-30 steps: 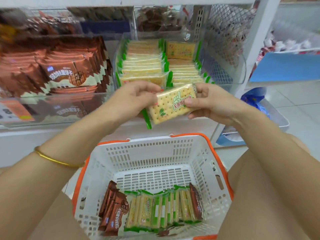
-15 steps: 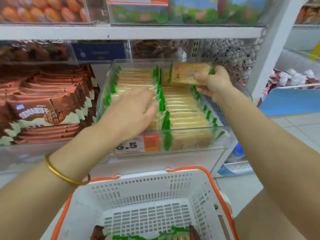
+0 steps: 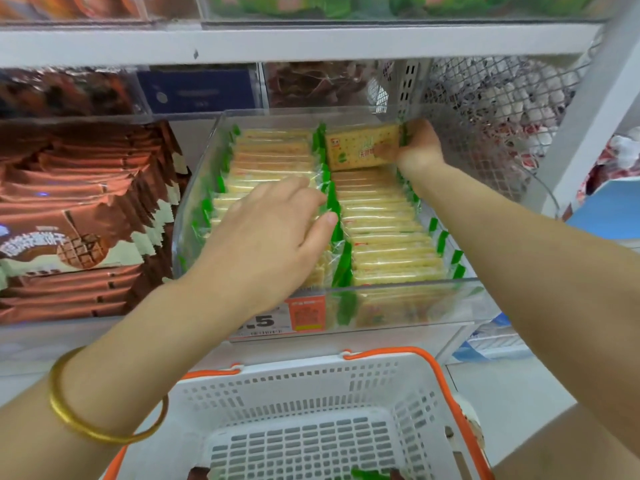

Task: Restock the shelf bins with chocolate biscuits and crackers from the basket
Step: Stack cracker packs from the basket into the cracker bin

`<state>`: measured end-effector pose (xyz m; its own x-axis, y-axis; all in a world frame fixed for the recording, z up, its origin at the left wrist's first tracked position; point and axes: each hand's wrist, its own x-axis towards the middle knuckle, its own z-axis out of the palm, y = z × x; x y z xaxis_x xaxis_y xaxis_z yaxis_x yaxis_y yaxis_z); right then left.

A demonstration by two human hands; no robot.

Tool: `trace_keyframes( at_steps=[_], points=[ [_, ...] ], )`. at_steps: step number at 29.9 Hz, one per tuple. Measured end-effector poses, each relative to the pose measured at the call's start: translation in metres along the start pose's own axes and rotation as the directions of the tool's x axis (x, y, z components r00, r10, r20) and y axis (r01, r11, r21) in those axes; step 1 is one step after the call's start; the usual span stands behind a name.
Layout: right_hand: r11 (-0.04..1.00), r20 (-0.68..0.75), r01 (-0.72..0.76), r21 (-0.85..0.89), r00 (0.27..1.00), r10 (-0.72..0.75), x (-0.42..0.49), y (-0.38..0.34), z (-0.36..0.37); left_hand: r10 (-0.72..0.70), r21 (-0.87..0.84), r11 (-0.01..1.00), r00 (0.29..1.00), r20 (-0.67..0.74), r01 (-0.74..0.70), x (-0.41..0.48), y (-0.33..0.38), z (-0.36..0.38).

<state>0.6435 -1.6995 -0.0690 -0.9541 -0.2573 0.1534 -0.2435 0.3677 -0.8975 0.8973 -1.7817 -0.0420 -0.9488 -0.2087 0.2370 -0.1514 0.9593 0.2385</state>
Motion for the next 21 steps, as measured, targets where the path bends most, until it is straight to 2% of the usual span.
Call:
trace_keyframes(
  at_steps=[5, 15, 18, 21],
  points=[
    [0.946, -0.063, -0.087, -0.314, 0.995, 0.071, 0.003, 0.007, 0.007, -0.009, -0.026, 1.0, 1.0, 0.004, 0.009, 0.0, -0.001, -0.001],
    [0.955, -0.11, -0.142, -0.262, 0.987, 0.116, -0.003, -0.004, 0.016, 0.02, 0.013, 1.0, 0.998, -0.059, -0.019, -0.004, -0.001, -0.004],
    [0.953, -0.119, -0.107, -0.283, 0.99, 0.076, -0.016, -0.014, 0.009, 0.043, 0.008, 0.999, 0.993, -0.106, -0.042, -0.012, 0.0, -0.007],
    [0.958, -0.14, 0.011, -0.286, 0.989, -0.054, -0.05, -0.032, -0.013, 0.129, 0.0, 0.991, 0.96, -0.249, -0.133, -0.032, 0.004, -0.007]
  ],
)
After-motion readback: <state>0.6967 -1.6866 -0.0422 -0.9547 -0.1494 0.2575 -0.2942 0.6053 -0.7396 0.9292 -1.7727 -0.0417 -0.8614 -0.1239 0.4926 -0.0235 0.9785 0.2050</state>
